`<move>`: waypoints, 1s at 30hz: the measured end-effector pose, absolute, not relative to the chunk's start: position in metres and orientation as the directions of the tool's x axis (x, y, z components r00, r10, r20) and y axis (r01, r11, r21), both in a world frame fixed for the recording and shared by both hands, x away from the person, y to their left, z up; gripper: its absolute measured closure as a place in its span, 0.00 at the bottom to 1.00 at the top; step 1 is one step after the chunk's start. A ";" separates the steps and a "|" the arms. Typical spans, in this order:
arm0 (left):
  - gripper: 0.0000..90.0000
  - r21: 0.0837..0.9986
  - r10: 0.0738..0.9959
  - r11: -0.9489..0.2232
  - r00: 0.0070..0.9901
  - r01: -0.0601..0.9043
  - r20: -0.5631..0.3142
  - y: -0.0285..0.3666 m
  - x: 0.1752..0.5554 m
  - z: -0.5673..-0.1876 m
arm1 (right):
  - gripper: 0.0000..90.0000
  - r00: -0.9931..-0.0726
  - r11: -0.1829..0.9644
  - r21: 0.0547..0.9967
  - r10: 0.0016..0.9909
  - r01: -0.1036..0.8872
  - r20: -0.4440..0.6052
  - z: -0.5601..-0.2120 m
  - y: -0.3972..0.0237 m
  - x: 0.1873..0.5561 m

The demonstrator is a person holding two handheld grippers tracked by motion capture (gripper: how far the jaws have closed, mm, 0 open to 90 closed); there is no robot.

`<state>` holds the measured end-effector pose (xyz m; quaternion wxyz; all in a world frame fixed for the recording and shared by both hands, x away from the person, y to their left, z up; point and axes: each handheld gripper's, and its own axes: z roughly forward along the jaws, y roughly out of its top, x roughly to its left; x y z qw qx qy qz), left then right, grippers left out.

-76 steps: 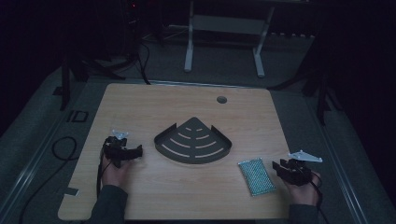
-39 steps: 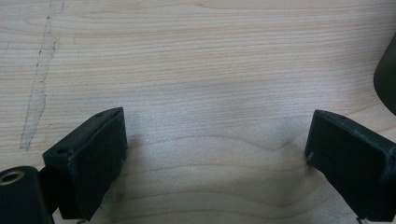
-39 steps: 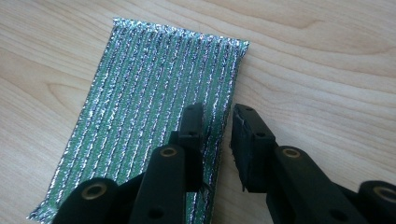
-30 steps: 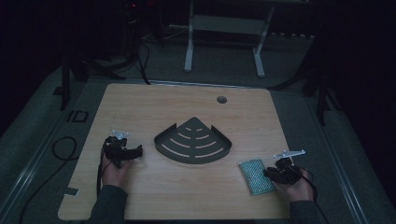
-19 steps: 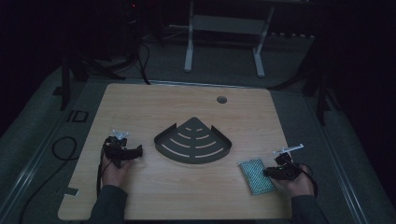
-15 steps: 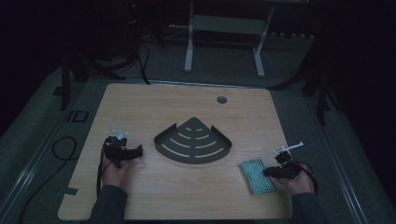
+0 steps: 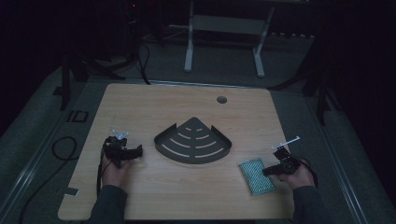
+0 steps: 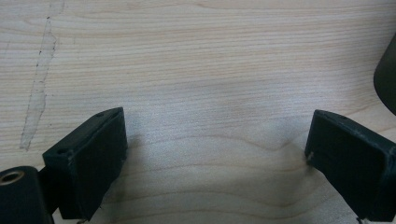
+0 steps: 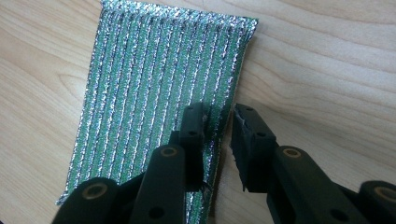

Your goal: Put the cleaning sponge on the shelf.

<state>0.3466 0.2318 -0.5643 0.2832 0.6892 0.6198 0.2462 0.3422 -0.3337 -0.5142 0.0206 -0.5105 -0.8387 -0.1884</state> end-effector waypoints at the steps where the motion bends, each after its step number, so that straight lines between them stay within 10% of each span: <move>1: 0.07 0.695 0.994 -0.071 0.110 0.715 -0.012 0.232 0.347 -0.564 | 0.84 -0.487 0.419 0.288 0.844 0.861 0.226 -0.514 -0.332 0.343; 30: 0.07 0.695 0.994 -0.071 0.110 0.715 -0.012 0.232 0.347 -0.564 | 0.99 -0.577 0.529 0.253 0.795 0.810 0.185 -0.496 -0.314 0.350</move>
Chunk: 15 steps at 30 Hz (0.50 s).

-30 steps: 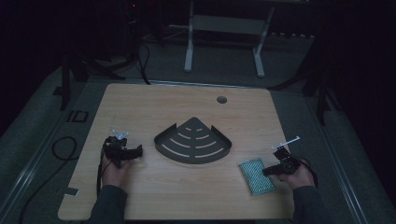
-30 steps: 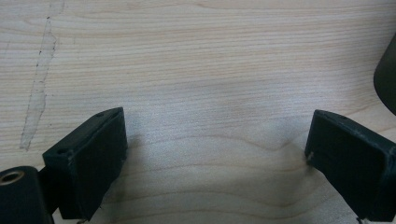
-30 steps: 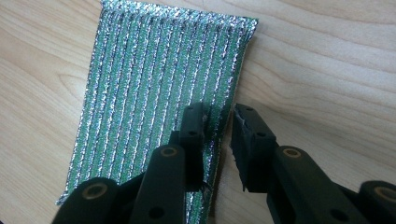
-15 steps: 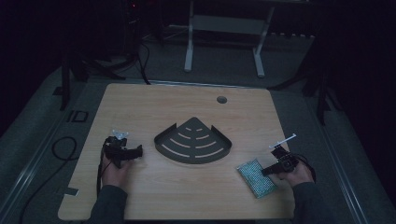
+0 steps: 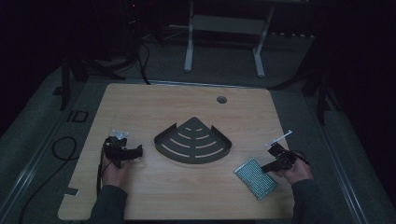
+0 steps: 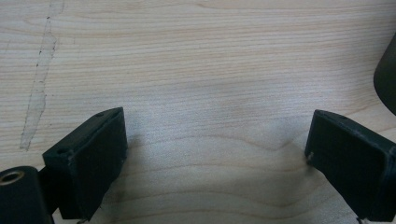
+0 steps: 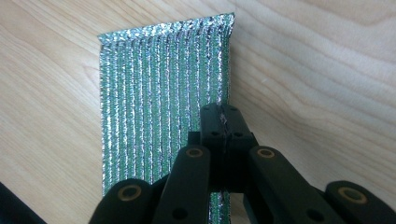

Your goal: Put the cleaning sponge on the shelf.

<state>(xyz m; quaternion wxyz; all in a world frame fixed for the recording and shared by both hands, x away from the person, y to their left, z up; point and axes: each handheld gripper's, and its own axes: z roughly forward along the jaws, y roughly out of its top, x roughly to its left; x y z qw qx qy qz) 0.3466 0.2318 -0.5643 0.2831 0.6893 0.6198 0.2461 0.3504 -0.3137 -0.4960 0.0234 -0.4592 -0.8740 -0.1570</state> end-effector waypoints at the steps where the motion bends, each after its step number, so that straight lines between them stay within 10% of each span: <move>1: 0.07 0.695 0.994 -0.072 0.111 0.715 -0.012 0.232 0.347 -0.564 | 0.99 -0.579 0.531 0.256 0.795 0.808 0.181 -0.494 -0.313 0.351; 15: 0.07 0.695 0.994 -0.072 0.111 0.715 -0.011 0.232 0.347 -0.564 | 1.00 -0.603 0.551 0.283 0.785 0.785 0.145 -0.473 -0.301 0.359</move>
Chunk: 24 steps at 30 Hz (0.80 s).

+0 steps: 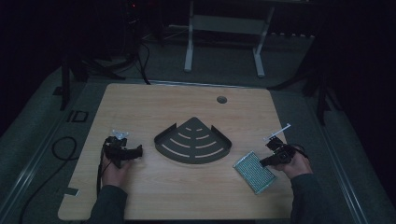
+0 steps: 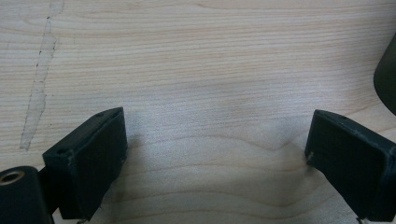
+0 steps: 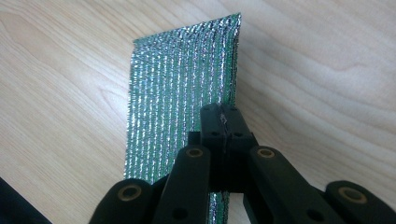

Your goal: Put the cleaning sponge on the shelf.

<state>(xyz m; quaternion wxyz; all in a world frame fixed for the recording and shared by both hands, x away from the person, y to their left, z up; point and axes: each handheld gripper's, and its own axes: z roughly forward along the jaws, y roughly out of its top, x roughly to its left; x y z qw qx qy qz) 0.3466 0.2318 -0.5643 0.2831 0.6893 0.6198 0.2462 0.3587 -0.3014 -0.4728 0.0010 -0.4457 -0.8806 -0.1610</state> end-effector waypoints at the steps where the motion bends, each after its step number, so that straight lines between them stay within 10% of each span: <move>1: 0.07 0.695 0.994 -0.072 0.111 0.715 -0.011 0.232 0.347 -0.564 | 0.99 -0.606 0.553 0.287 0.782 0.782 0.143 -0.471 -0.301 0.359; 24: 0.07 0.695 0.994 -0.071 0.110 0.715 -0.012 0.232 0.347 -0.564 | 1.00 -0.626 0.559 0.352 0.772 0.751 0.110 -0.440 -0.292 0.368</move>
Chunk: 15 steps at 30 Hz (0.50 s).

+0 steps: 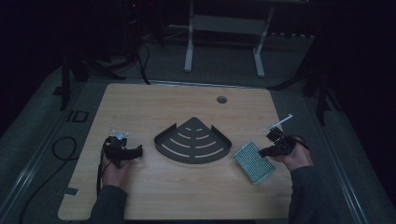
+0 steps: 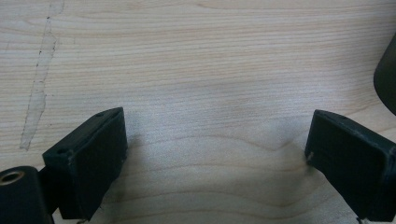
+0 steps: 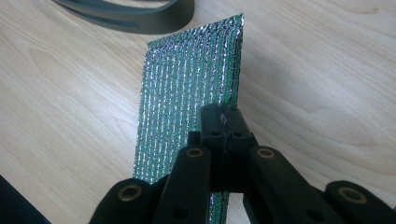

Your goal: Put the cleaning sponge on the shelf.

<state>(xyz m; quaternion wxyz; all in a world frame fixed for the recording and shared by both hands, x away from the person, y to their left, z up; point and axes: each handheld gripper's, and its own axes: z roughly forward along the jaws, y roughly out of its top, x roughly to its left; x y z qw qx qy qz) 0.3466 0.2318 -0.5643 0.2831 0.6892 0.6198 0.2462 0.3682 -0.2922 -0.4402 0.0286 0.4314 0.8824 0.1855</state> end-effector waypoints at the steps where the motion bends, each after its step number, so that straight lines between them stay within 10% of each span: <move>1: 0.07 0.696 0.994 -0.071 0.110 0.715 -0.012 0.232 0.347 -0.564 | 1.00 -0.626 0.558 0.355 0.772 0.750 0.109 -0.439 -0.292 0.369; 15: 0.07 0.696 0.994 -0.071 0.110 0.714 -0.011 0.232 0.347 -0.564 | 1.00 -0.641 0.570 0.377 0.762 0.730 0.090 -0.420 -0.283 0.376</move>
